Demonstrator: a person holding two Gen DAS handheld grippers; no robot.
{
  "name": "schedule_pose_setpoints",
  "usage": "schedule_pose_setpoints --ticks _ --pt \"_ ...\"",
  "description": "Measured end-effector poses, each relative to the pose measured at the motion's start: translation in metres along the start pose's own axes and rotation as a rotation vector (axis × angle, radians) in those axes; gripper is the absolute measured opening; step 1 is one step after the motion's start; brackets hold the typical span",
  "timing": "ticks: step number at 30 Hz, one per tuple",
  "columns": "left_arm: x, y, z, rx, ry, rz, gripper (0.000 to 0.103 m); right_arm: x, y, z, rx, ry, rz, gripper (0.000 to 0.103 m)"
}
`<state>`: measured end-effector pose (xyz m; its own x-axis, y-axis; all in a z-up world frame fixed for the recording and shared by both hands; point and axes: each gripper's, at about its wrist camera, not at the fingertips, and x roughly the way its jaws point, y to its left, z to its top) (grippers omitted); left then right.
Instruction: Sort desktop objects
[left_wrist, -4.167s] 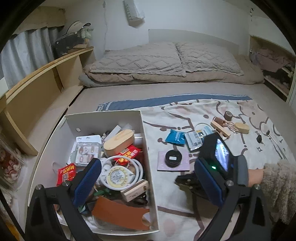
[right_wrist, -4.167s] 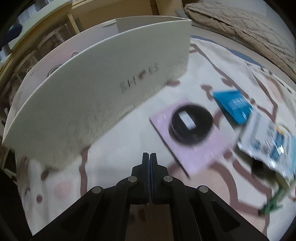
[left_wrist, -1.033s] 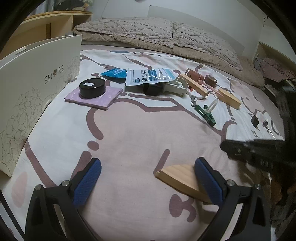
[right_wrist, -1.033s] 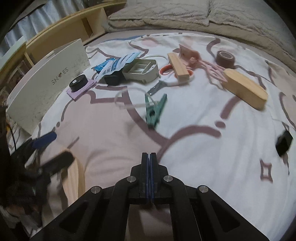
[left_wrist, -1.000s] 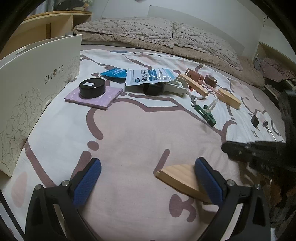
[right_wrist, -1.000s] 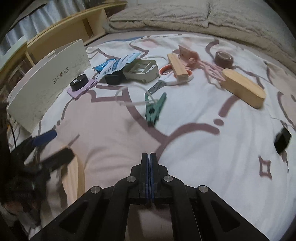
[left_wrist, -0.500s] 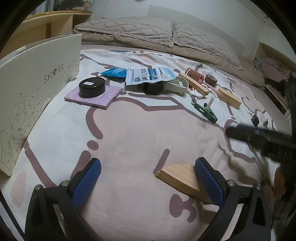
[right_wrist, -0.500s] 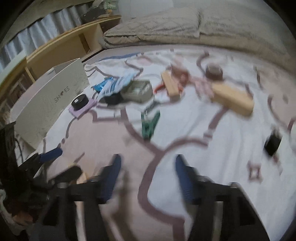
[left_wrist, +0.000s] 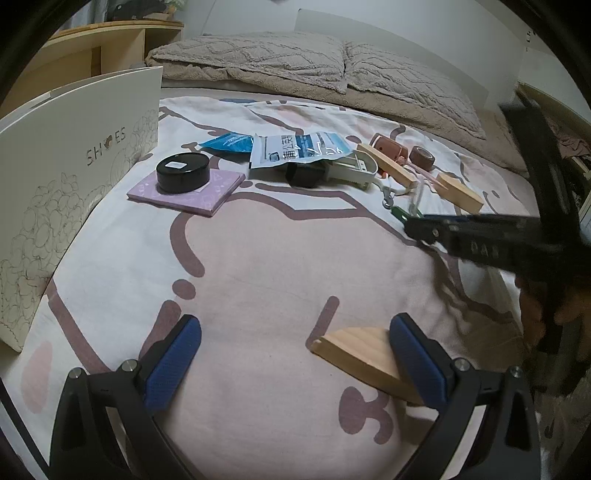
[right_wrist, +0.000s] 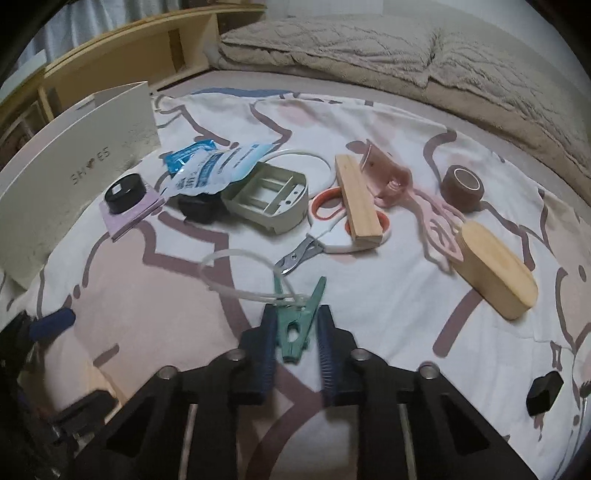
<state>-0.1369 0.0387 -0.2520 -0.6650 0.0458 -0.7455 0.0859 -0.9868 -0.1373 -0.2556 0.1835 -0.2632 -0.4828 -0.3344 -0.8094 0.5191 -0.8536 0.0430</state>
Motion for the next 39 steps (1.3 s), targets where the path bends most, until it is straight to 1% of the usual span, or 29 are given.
schedule_pose_setpoints --ticks 2,5,10,14,20,25,29,34,36,39 --pt "0.001 0.000 0.000 0.000 0.001 0.001 0.102 -0.006 0.003 -0.009 -0.014 -0.025 0.001 0.021" --pt "0.001 0.000 0.000 0.000 0.001 0.001 0.102 -0.016 0.007 -0.028 -0.019 -0.041 0.013 0.021" --pt "0.001 0.000 0.000 -0.001 0.001 0.000 0.102 -0.034 0.005 -0.054 0.038 -0.044 0.059 0.021" --pt "0.001 0.000 0.000 -0.002 0.001 -0.001 0.102 -0.048 0.008 -0.073 0.072 -0.065 0.050 0.021" --pt "0.001 -0.001 0.000 -0.008 0.001 -0.009 0.102 -0.063 0.009 -0.091 0.102 -0.058 0.065 0.021" --pt "-0.004 0.001 0.003 -0.024 0.004 -0.027 0.103 -0.064 0.005 -0.097 0.119 -0.071 0.084 0.021" --pt "-0.017 0.000 -0.002 -0.032 0.000 -0.041 0.103 -0.065 0.006 -0.098 0.115 -0.079 0.082 0.021" --pt "-0.033 -0.028 -0.014 0.041 -0.001 -0.080 0.103 -0.066 0.007 -0.099 0.110 -0.086 0.077 0.021" --pt "-0.032 -0.039 -0.017 0.074 0.015 -0.070 0.103 -0.066 0.006 -0.099 0.113 -0.088 0.082 0.020" --pt "-0.027 -0.052 -0.019 0.086 0.044 -0.100 0.103 -0.066 0.006 -0.099 0.113 -0.089 0.082 0.020"
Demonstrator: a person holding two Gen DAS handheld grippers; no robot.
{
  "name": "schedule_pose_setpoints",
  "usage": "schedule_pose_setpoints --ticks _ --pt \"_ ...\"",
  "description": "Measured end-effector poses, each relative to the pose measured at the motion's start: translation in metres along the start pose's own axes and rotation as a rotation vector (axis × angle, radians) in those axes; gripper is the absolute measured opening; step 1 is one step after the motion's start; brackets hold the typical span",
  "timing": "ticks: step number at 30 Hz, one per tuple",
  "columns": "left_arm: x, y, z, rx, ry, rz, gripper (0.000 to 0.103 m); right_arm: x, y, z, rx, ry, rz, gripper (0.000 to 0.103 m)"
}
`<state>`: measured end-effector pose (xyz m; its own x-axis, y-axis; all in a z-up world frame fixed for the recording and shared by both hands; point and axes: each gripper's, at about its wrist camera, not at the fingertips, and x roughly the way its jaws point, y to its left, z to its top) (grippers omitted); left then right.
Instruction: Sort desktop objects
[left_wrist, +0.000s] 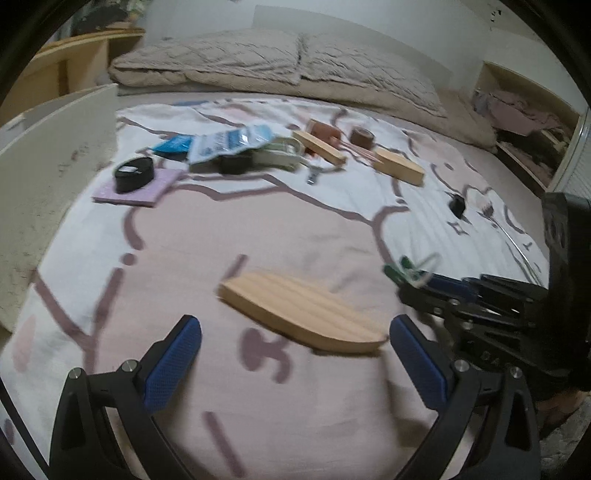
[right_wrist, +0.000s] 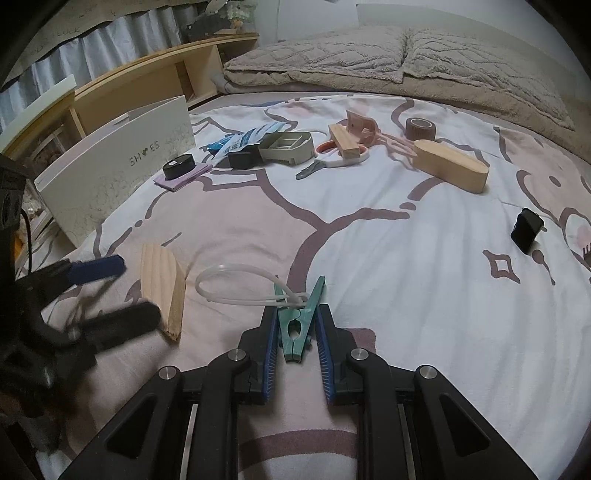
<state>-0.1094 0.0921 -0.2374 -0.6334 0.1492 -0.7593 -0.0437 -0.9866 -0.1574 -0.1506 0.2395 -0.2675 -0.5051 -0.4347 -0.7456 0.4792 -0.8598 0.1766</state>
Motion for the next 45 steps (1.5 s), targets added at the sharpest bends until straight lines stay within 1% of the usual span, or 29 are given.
schedule_pose_setpoints --ticks 2,4,7,10,13,17,26,27,28,30,32,35,38,40,42,43,45 --pt "0.001 -0.004 -0.001 0.019 0.004 0.004 0.103 0.000 0.000 0.000 -0.003 0.000 -0.003 0.020" --pt "0.007 -0.012 -0.001 0.050 0.023 0.045 0.103 0.000 -0.001 0.000 -0.001 0.000 -0.001 0.020" --pt "0.013 -0.013 -0.003 0.052 0.041 0.098 0.102 0.000 -0.002 0.000 0.007 -0.002 0.007 0.020" --pt "0.010 -0.009 -0.004 0.048 0.037 0.118 0.103 0.000 -0.001 0.000 0.006 -0.002 0.006 0.020" --pt "0.004 0.000 -0.008 0.042 0.041 0.161 0.103 0.000 -0.001 0.000 0.007 -0.003 0.008 0.020" --pt "-0.001 0.019 -0.013 0.000 0.061 0.193 0.103 0.000 0.000 -0.001 0.002 -0.002 0.002 0.020" --pt "-0.012 0.048 -0.012 -0.040 0.082 0.328 0.103 -0.001 0.000 -0.001 0.002 0.000 0.001 0.021" --pt "-0.012 0.051 -0.011 -0.050 0.083 0.321 0.102 -0.001 0.000 -0.001 0.003 0.000 0.002 0.021" --pt "-0.012 0.054 -0.010 -0.057 0.083 0.298 0.101 0.000 0.000 -0.001 0.003 0.000 0.002 0.021" --pt "-0.011 0.054 -0.009 -0.055 0.079 0.256 0.095 0.000 0.000 -0.001 0.003 0.000 0.003 0.021" --pt "-0.010 0.051 -0.008 -0.033 0.064 0.228 0.095 0.000 0.000 -0.001 0.003 0.001 0.003 0.021" --pt "-0.005 0.043 -0.003 0.001 0.051 0.209 0.095 0.000 0.000 -0.001 0.006 0.001 0.006 0.021" --pt "0.001 0.038 0.004 0.023 0.042 0.204 0.090 0.000 0.000 -0.001 0.011 0.005 0.009 0.021" --pt "0.006 0.034 0.010 0.040 0.033 0.207 0.089 -0.002 0.000 -0.002 0.017 0.012 0.010 0.025" --pt "0.011 0.033 0.013 0.044 0.029 0.206 0.088 -0.004 0.001 -0.004 0.016 0.014 0.025 0.036" --pt "0.014 0.033 0.015 0.044 0.026 0.202 0.086 -0.005 0.003 -0.004 0.011 0.015 0.030 0.039" --pt "0.017 0.033 0.018 0.044 0.022 0.199 0.081 -0.006 0.006 -0.004 -0.005 0.018 0.030 0.047"
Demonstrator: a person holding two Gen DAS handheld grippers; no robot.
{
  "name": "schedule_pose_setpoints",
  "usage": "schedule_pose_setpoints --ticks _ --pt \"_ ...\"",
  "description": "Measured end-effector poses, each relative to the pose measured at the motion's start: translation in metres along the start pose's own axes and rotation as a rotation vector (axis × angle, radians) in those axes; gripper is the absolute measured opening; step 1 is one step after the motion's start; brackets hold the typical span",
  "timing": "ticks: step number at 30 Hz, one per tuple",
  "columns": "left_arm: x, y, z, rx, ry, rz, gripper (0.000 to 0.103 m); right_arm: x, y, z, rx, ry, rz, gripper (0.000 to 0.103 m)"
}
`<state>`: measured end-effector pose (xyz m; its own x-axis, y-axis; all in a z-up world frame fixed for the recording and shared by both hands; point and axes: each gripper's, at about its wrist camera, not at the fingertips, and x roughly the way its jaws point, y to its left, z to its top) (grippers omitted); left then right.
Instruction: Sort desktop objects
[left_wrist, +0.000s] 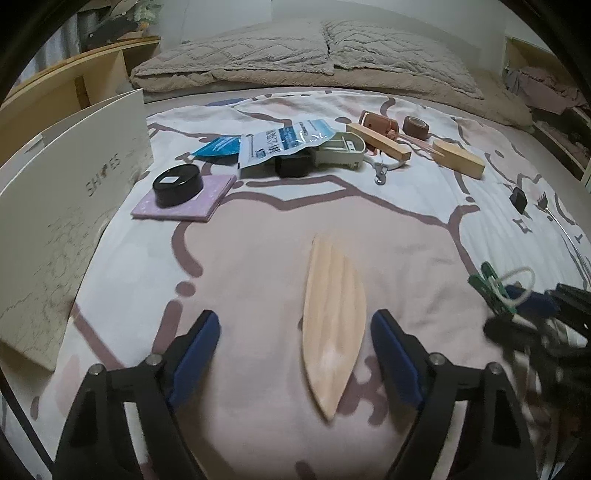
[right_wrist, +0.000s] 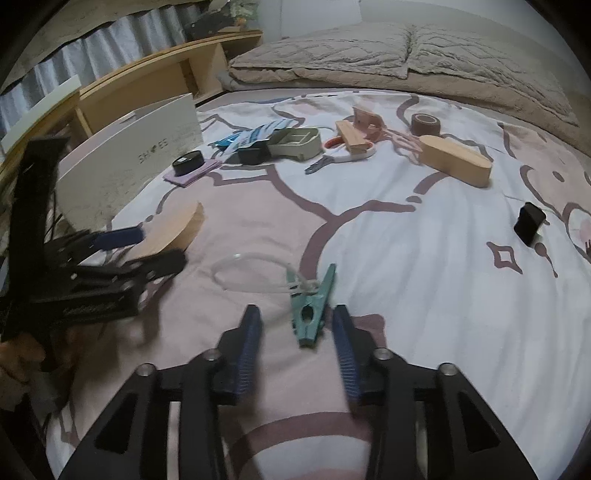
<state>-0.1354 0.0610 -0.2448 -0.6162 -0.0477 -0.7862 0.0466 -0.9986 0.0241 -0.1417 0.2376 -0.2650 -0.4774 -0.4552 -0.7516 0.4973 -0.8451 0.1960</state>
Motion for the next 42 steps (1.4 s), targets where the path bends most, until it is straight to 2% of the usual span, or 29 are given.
schedule_pose_setpoints --ticks 1,3,5,10,14,21,29,32,35,38,42 --pt "0.001 0.000 0.001 0.001 -0.005 -0.003 0.079 -0.001 0.001 0.000 -0.005 0.003 0.000 0.049" --pt "0.002 -0.001 0.001 0.007 -0.016 -0.005 0.076 -0.006 0.004 0.000 -0.005 -0.004 0.013 0.067" --pt "0.004 -0.002 -0.001 0.010 -0.024 -0.004 0.076 -0.012 0.004 -0.002 -0.001 -0.022 0.014 0.078" --pt "0.003 -0.003 -0.003 0.011 -0.044 -0.001 0.076 -0.017 -0.004 0.001 0.032 -0.030 -0.065 0.079" --pt "-0.001 -0.003 -0.005 0.009 -0.066 -0.008 0.072 -0.012 -0.012 0.002 0.023 0.014 -0.252 0.079" --pt "-0.006 -0.010 -0.007 0.037 -0.095 -0.018 0.061 -0.014 -0.045 0.010 0.123 0.014 -0.321 0.079" --pt "-0.007 -0.010 -0.008 0.034 -0.094 -0.068 0.049 -0.010 -0.064 0.021 0.167 0.016 -0.328 0.084" --pt "-0.005 -0.009 -0.008 0.024 -0.085 -0.078 0.049 -0.021 -0.048 0.015 0.062 -0.030 -0.251 0.084" --pt "-0.004 -0.005 -0.008 0.006 -0.083 -0.102 0.048 -0.028 -0.030 0.014 -0.027 -0.052 -0.229 0.093" --pt "-0.004 -0.001 -0.009 -0.013 -0.082 -0.124 0.048 -0.026 -0.016 0.016 -0.095 -0.037 -0.212 0.093" --pt "-0.003 0.001 -0.009 -0.019 -0.082 -0.130 0.048 -0.018 -0.007 0.018 -0.123 -0.016 -0.203 0.094"
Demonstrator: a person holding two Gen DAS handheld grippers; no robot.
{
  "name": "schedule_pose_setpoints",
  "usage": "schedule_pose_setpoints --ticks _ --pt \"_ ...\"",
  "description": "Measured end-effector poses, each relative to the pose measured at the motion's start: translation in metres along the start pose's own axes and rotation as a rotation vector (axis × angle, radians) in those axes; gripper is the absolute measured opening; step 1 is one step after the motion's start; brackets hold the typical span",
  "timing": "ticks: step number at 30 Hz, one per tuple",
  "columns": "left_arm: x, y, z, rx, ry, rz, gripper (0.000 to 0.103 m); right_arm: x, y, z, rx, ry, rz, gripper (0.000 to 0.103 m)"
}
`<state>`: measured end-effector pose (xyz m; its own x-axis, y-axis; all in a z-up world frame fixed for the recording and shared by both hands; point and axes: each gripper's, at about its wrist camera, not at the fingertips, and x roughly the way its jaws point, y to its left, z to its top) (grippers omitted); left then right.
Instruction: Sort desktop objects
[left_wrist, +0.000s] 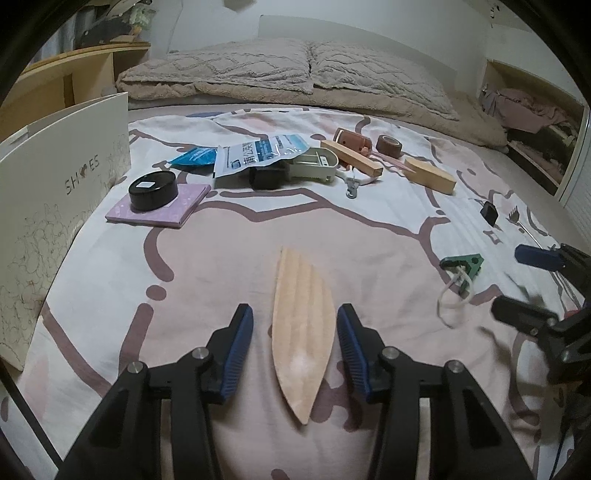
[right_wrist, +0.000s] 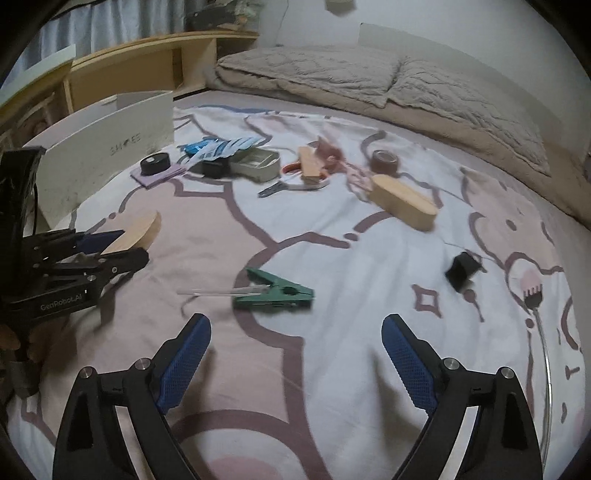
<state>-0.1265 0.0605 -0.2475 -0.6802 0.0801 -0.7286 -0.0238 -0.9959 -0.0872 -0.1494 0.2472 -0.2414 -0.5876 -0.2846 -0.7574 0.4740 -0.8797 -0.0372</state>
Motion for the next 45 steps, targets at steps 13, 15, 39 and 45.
schedule_pose_setpoints --ticks 13,15,39,45 --pt "0.000 0.001 0.000 0.003 -0.001 0.003 0.048 0.031 0.008 0.009 0.032 0.066 0.001 0.088" --pt "0.000 0.001 0.000 0.002 -0.001 0.001 0.048 0.032 0.009 0.009 0.033 0.056 0.016 0.081" --pt "-0.004 0.008 0.008 -0.055 0.026 -0.024 0.031 0.018 0.006 0.009 0.056 -0.039 0.009 0.054" --pt "-0.011 0.007 0.009 -0.058 0.023 -0.023 0.031 0.010 0.002 0.013 0.088 -0.054 0.021 0.054"
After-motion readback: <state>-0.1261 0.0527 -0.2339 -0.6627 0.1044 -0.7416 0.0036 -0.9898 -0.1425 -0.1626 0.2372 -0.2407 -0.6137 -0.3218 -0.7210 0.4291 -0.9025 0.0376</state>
